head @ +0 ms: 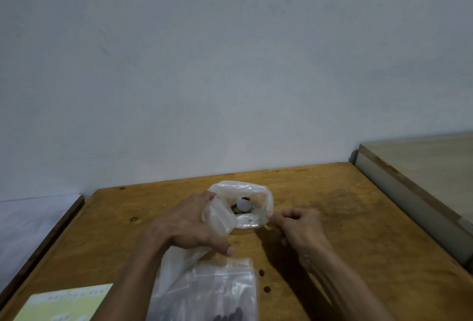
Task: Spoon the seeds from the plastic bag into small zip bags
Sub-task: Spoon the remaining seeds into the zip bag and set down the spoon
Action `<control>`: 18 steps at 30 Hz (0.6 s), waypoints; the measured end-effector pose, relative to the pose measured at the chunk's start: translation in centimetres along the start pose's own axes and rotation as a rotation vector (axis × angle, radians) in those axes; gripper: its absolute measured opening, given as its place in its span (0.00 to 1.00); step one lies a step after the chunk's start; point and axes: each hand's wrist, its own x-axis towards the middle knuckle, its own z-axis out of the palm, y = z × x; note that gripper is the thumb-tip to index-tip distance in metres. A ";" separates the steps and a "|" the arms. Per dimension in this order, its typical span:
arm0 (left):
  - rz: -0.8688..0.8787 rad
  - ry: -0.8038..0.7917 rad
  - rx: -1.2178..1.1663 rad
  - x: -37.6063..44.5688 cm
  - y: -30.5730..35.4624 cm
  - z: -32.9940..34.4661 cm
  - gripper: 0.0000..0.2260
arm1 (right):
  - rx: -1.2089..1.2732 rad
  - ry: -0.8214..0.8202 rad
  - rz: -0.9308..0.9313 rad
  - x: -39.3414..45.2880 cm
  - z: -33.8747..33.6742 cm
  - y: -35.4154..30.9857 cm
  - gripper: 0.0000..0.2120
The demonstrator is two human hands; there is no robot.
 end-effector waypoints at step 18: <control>-0.008 0.106 -0.087 -0.1 -1.2 1.0 0.55 | -0.873 0.237 -1.203 0.8 1.7 5.3 0.27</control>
